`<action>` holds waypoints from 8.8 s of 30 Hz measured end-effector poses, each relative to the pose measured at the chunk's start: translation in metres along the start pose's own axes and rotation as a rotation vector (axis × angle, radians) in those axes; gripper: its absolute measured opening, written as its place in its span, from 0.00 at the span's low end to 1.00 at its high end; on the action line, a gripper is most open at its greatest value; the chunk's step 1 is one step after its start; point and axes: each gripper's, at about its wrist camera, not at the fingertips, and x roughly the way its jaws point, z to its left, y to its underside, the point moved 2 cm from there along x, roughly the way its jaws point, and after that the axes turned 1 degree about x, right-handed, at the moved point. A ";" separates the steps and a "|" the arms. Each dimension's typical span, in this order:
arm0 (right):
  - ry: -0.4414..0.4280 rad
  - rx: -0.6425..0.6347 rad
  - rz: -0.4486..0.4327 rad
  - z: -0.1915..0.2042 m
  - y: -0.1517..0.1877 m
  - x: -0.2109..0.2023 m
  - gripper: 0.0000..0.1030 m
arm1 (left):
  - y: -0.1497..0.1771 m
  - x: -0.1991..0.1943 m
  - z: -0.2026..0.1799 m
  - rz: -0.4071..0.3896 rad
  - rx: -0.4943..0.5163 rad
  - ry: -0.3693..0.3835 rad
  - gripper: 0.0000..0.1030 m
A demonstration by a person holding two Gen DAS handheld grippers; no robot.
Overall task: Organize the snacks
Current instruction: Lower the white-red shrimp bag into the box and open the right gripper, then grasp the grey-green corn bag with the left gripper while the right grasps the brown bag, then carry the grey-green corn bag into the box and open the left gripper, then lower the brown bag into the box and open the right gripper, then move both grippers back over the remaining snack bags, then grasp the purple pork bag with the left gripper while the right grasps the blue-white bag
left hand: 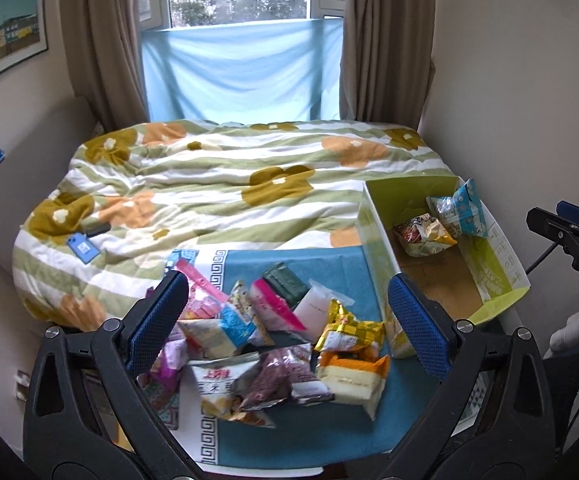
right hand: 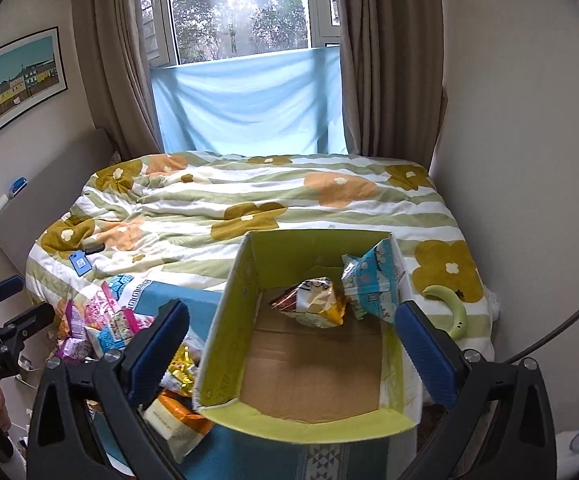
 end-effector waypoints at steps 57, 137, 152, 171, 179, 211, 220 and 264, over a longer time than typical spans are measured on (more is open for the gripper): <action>-0.177 0.047 0.311 0.187 0.165 0.174 1.00 | 0.212 0.185 0.078 0.405 -0.088 0.165 0.68; -0.099 0.206 0.105 -0.144 0.016 0.048 0.73 | 0.009 0.224 -0.233 0.375 0.026 0.223 0.60; -0.133 0.130 0.130 -0.134 0.018 0.075 0.73 | 0.011 0.178 -0.172 0.303 -0.059 0.172 0.99; -0.094 0.102 0.224 -0.110 0.029 0.139 0.96 | 0.024 0.156 -0.133 0.268 -0.065 0.076 0.99; -0.060 0.080 0.239 -0.115 0.039 0.120 0.96 | 0.016 0.141 -0.137 0.224 -0.050 0.072 1.00; -0.183 -0.093 -0.001 0.020 0.036 0.004 0.99 | 0.075 -0.015 0.012 0.016 -0.155 -0.086 1.00; -0.171 -0.010 0.026 0.110 0.054 0.012 0.99 | 0.085 -0.010 0.096 0.025 -0.088 -0.010 1.00; -0.163 0.647 0.354 0.253 0.147 0.232 0.99 | 0.158 0.206 0.166 0.173 0.335 0.152 0.72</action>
